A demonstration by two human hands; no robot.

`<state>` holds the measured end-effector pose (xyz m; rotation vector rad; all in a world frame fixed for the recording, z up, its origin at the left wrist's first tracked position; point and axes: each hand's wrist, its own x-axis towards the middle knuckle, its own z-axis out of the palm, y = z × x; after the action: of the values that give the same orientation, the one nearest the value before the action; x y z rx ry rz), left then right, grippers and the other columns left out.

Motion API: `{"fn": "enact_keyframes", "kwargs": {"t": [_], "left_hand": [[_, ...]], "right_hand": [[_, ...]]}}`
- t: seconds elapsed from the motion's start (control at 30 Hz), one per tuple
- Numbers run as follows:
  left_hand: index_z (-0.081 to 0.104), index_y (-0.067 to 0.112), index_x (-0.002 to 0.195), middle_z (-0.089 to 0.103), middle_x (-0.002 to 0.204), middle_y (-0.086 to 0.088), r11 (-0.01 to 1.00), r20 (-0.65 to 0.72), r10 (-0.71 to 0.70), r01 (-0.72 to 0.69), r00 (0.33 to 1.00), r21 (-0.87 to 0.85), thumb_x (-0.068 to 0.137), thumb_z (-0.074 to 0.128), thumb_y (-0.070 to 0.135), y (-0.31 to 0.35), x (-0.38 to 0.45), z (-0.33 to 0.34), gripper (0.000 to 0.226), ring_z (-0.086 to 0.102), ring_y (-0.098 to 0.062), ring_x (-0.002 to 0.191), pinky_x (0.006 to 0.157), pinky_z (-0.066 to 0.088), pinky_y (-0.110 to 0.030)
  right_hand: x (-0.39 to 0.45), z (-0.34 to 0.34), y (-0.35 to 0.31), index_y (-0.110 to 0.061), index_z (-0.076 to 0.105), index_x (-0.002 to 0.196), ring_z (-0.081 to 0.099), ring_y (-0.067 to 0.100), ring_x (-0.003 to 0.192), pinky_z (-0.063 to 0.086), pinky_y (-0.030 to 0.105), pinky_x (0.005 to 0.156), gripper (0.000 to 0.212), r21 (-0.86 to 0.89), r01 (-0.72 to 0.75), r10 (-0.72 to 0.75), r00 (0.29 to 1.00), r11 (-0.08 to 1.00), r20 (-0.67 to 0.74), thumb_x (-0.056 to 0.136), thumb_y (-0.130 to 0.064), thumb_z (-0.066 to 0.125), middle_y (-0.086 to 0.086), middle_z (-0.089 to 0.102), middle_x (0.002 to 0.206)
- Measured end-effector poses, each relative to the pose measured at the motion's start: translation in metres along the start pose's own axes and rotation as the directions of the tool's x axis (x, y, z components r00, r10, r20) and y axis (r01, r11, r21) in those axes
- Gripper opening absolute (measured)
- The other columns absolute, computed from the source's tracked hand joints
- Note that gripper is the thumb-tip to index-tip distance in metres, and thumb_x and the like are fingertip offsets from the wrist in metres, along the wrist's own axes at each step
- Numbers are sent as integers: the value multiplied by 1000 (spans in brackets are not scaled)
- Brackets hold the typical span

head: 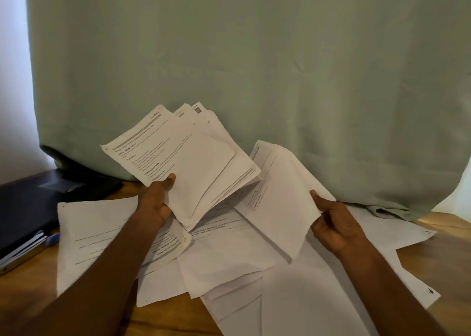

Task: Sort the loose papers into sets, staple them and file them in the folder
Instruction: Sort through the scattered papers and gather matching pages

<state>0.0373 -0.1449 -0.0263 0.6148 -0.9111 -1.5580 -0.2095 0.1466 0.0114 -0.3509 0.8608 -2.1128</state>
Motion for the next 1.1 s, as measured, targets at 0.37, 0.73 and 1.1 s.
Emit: {"fn": "enact_keyframes", "kwargs": {"t": [0.37, 0.73, 1.1], "left_hand": [[59, 10, 142, 64, 138, -11, 999, 6, 28, -28, 1000, 18, 98, 66, 6, 15, -2, -2, 44, 61, -33, 122, 102, 51, -47], [60, 7, 138, 65, 132, -10, 989, -1, -25, 25, 1000, 146, 99, 68, 12, 25, -5, 7, 41, 63, -31, 118, 83, 55, -38], [57, 6, 139, 60, 142, -14, 976, 27, -101, 94, 995, 198, 97, 70, 18, 25, -5, 11, 46, 59, -35, 129, 112, 46, -53]], "right_hand": [[-3, 5, 28, -18, 57, 113, 62, 26, 96, 56, 46, 89, 31, -854, 206, -476, 878, 478, -55, 89, -1, 67, 6, 64, 109], [-28, 41, 96, -34, 62, 124, 64, 5, 93, 46, 8, 64, 51, -920, 361, 71, 925, 151, 374, 84, -65, 68, -16, 62, 110], [-44, 43, 117, -25, 32, 157, 41, 23, 144, 15, 50, 123, 108, -836, 470, 215, 881, -283, 422, 79, -91, 0, 4, 45, 158]]}}
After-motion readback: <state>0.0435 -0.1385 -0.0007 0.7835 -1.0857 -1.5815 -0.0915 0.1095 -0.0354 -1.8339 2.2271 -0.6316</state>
